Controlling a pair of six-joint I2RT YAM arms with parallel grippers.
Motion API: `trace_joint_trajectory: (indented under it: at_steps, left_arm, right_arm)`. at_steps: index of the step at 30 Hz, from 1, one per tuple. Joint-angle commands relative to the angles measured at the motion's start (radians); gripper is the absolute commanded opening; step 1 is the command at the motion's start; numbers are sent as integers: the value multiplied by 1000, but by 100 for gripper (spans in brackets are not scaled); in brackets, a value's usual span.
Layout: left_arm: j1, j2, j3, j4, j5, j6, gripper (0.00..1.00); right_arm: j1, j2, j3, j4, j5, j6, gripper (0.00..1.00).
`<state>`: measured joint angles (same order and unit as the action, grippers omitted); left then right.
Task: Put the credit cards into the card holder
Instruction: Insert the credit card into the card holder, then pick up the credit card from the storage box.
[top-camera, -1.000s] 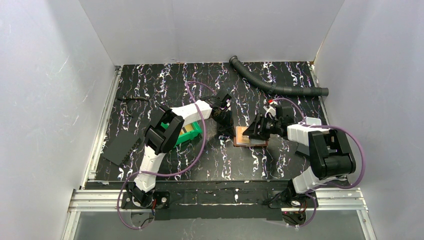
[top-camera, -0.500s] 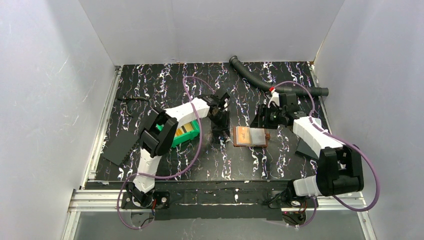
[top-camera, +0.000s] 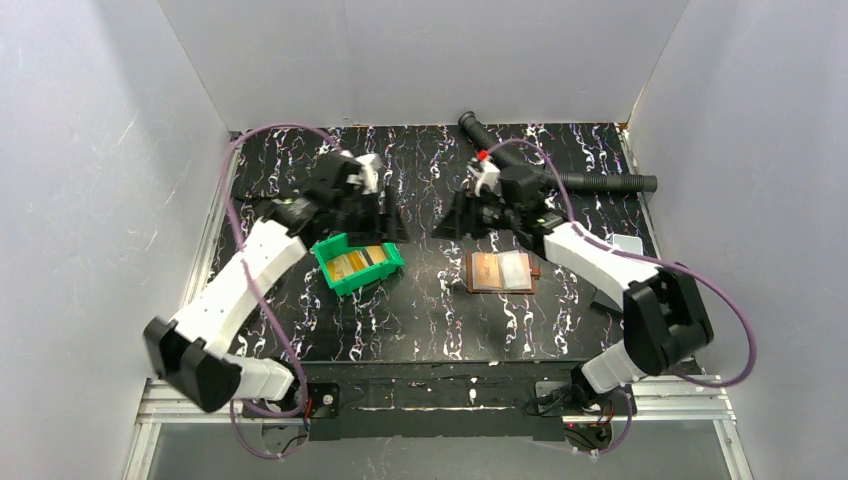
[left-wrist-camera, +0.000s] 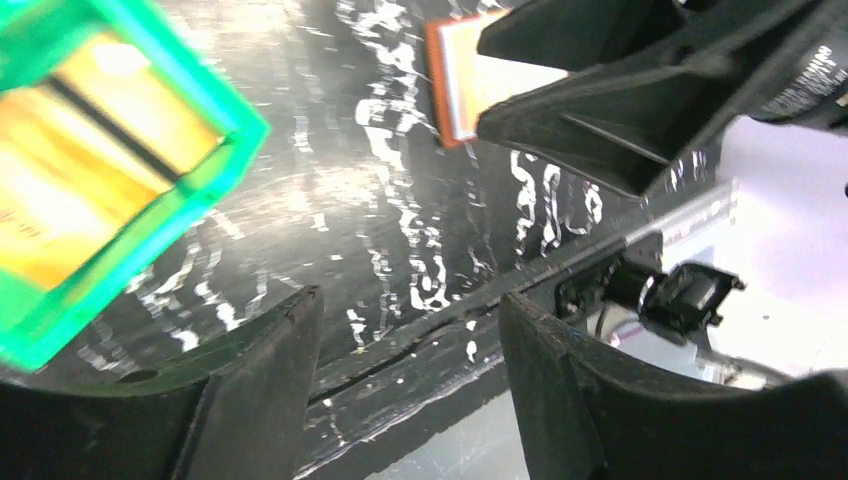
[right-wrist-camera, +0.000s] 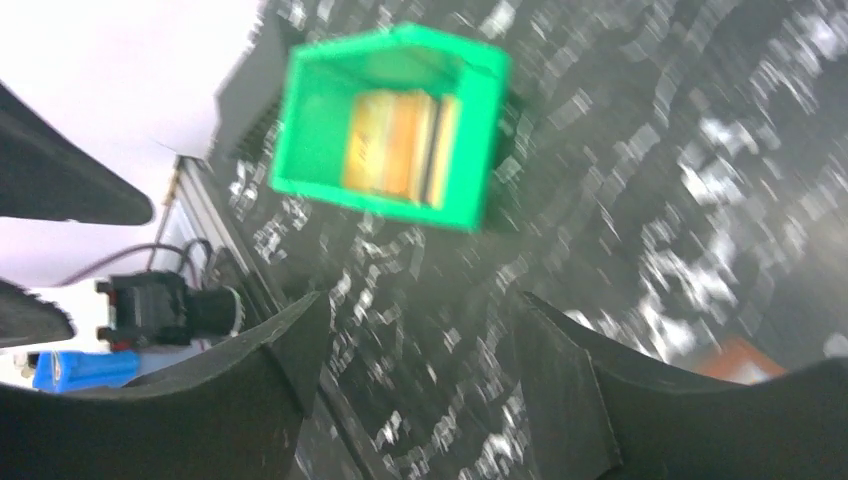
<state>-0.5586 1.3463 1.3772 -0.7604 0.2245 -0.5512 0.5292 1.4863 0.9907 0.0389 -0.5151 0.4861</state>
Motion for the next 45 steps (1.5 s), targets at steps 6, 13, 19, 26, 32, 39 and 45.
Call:
trace_joint_trajectory:
  at_steps: [6,13,19,26,32,39,45]
  left_arm:
    - [286,-130,-94,-169,-81,112,73]
    - [371,-94,-143,-160,-227,77,75]
    - [385,-58,-135,-198,-283,41,77]
    - [387,14,-112,-258,-370,69,77]
    - [387,28,-157,-266,-315,49,67]
    - [388,46,-225,-265,-260,15,65]
    - [388,74,-204,-303,-281,0,66]
  right_arm:
    - [235,311,309,244,241,95,77]
    - [311,552,551,107,326,25,76]
    - [355,685,767,-121,385,-64,76]
    - [363,767,854,-198,344,0,67]
    - [367,710,834,-253,345,-48,66]
    - [365,732,881,-315,312,-61,67]
    - [368,764,872,-279,308,39,57]
